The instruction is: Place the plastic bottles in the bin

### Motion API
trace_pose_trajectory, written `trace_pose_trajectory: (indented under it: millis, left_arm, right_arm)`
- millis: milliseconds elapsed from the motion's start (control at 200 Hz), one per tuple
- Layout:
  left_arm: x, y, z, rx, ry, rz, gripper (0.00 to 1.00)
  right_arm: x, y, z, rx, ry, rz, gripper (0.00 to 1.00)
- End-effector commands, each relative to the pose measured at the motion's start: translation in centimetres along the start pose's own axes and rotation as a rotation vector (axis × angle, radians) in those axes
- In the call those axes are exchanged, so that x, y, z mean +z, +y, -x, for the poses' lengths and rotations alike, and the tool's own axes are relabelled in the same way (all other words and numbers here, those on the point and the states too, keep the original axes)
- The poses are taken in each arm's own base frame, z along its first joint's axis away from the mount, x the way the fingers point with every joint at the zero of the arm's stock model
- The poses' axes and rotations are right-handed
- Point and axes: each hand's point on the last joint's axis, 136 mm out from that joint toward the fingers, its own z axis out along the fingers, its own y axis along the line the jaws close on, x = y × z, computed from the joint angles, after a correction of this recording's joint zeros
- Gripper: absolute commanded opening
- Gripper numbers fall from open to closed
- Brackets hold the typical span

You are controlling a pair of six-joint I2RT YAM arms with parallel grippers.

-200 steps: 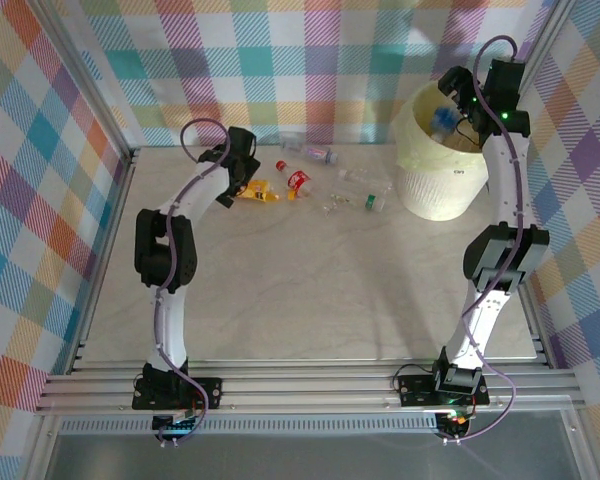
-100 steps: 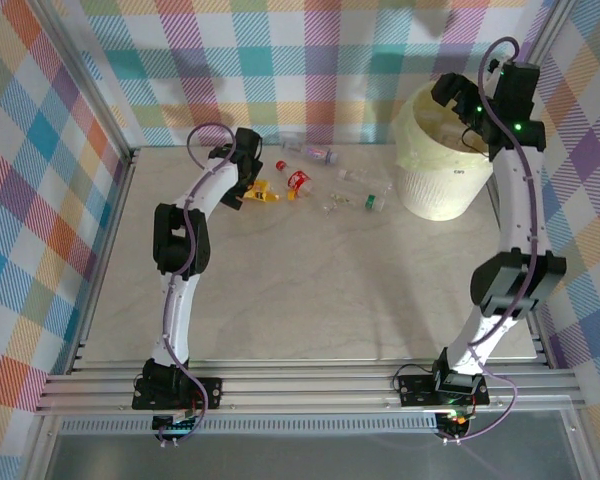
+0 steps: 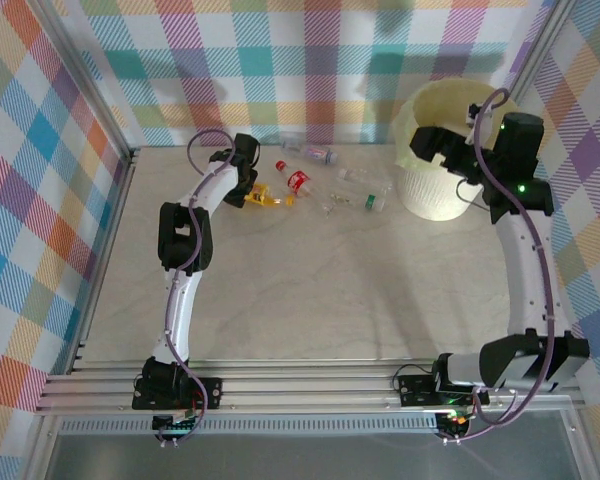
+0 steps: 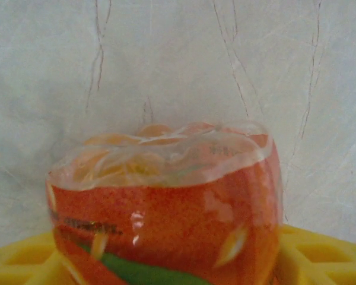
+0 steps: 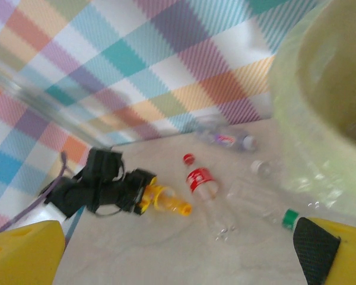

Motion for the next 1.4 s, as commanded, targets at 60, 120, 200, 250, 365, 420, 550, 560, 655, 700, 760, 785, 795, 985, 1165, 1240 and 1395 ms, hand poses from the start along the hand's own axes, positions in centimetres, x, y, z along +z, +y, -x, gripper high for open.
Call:
trace_pose_trajectory:
  millis: [60, 120, 200, 250, 365, 420, 550, 560, 655, 700, 760, 785, 795, 985, 1165, 1240, 1395]
  left_arm:
    - [-2.2, -2.2, 0.8, 0.1, 0.03, -0.092, 0.54]
    - [-4.1, -3.1, 0.4, 0.151, 0.043, -0.145, 0.51]
    - [-7.0, -3.8, -0.3, 0.221, 0.048, -0.223, 0.49]
    - [-9.1, -4.2, -0.8, 0.261, 0.043, -0.283, 0.49]
    - [-14.1, -5.1, -2.6, 0.343, 0.045, -0.463, 0.49]
    - [-17.1, -5.6, -3.6, 0.393, 0.045, -0.552, 0.49]
    - [-23.3, -6.6, -6.8, 0.509, 0.074, -0.736, 0.49]
    - [-23.7, -6.7, -7.1, 0.519, 0.081, -0.75, 0.49]
    - [-28.2, -7.5, -10.1, 0.618, 0.119, -0.896, 0.49]
    - [-30.3, -7.6, -11.5, 0.669, 0.13, -0.96, 0.49]
    - [-32.8, -7.8, -13.5, 0.739, 0.147, -1.041, 0.49]
    - [-33.9, -7.8, -14.4, 0.766, 0.152, -1.072, 0.49]
    - [-34.3, -7.8, -14.7, 0.775, 0.153, -1.086, 0.49]
    - [-38.6, -7.6, -18.6, 0.887, 0.187, -1.212, 0.5]
    - [-39.6, -7.9, -20.1, 0.891, 0.238, -1.264, 0.5]
    - [-40.0, -7.9, -20.7, 0.886, 0.264, -1.289, 0.5]
    - [-40.2, -8.2, -20.9, 0.872, 0.269, -1.3, 0.5]
  right_arm:
    - [-1.2, 3.8, -3.4, -0.069, 0.049, 0.182, 1.0]
    - [-1.3, 4.6, -4.7, -0.079, 0.062, 0.225, 1.0]
    - [-1.0, 5.4, -6.5, -0.087, 0.091, 0.268, 1.0]
    - [-0.7, 5.9, -7.5, -0.1, 0.115, 0.284, 1.0]
    - [0.7, 6.3, -9.4, -0.113, 0.16, 0.28, 1.0]
    - [1.4, 6.5, -9.9, -0.103, 0.179, 0.285, 1.0]
    - [2.9, 7.8, -11.2, -0.098, 0.248, 0.364, 1.0]
    - [3.0, 7.9, -11.2, -0.098, 0.251, 0.368, 1.0]
    - [4.2, 8.0, -11.6, -0.086, 0.279, 0.371, 1.0]
    - [4.7, 8.1, -11.8, -0.081, 0.295, 0.377, 1.0]
    - [5.3, 8.4, -12.1, -0.074, 0.318, 0.395, 1.0]
    - [5.5, 8.6, -12.2, -0.071, 0.324, 0.406, 1.0]
    - [5.6, 8.6, -12.2, -0.07, 0.327, 0.411, 1.0]
    - [6.7, 9.9, -12.9, -0.021, 0.387, 0.51, 1.0]
    - [7.1, 10.9, -13.5, -0.009, 0.412, 0.597, 1.0]
    - [7.6, 10.6, -14.0, 0.012, 0.435, 0.593, 1.0]
    - [7.8, 11.1, -14.9, 0.022, 0.478, 0.636, 0.94]
